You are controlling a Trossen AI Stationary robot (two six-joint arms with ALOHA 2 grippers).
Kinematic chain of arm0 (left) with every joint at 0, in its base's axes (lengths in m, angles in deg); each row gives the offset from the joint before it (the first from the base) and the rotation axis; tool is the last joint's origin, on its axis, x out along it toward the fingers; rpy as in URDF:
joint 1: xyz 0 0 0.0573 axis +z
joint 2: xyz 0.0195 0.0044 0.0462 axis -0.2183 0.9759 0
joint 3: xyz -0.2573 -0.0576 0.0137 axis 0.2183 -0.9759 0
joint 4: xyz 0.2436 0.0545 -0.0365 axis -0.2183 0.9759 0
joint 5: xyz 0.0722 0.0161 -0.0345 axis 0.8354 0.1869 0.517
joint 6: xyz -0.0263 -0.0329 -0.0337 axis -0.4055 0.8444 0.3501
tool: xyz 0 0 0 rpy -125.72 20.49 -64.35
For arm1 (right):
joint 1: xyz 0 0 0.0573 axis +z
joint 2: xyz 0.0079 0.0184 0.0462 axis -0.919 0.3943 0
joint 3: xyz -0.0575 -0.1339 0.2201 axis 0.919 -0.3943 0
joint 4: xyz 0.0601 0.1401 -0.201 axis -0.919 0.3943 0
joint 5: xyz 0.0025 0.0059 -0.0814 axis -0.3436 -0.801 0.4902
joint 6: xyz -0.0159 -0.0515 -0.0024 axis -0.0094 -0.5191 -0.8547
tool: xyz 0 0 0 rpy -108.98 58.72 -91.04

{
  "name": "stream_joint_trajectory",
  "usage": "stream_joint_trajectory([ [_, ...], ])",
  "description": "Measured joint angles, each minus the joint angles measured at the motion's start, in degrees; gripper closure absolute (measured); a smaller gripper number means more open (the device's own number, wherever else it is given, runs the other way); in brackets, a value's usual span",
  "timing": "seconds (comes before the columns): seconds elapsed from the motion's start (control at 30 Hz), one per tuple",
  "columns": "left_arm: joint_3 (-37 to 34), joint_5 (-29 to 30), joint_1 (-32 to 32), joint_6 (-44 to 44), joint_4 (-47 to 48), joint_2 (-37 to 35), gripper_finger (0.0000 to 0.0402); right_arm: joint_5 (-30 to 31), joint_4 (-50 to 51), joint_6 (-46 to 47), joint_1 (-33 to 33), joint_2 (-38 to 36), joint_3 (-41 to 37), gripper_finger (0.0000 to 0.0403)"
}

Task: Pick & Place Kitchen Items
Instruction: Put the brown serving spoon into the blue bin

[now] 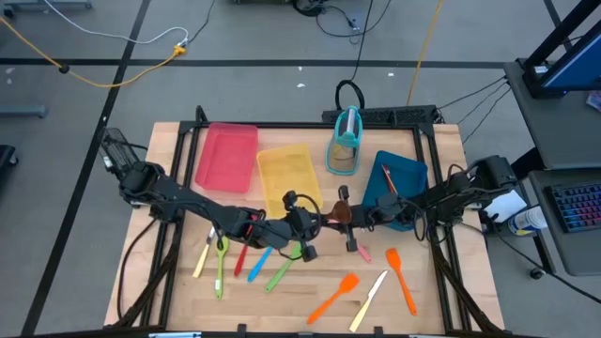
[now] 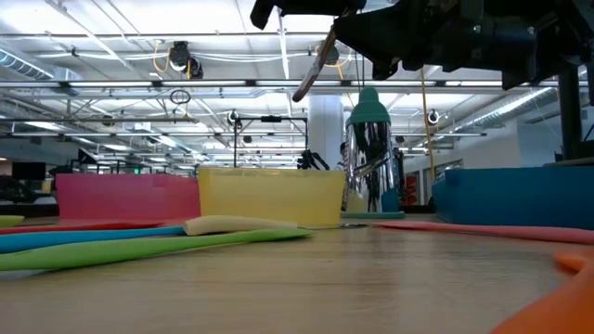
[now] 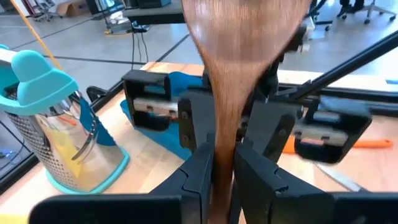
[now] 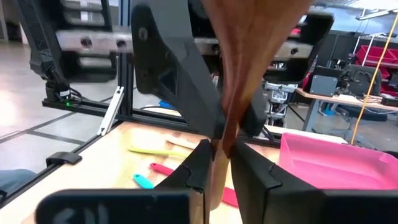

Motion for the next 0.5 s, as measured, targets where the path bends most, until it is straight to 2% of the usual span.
stream_joint_trajectory([
  [0.23,0.0,0.2,0.0,0.0,1.5,0.0,0.0332,0.6,2.8,0.0,0.0,-3.6,-1.8,0.0364],
  [0.5,0.0,4.4,0.0,0.0,2.1,0.0,0.0332,10.3,6.6,0.4,0.0,-12.4,-9.0,0.036],
])
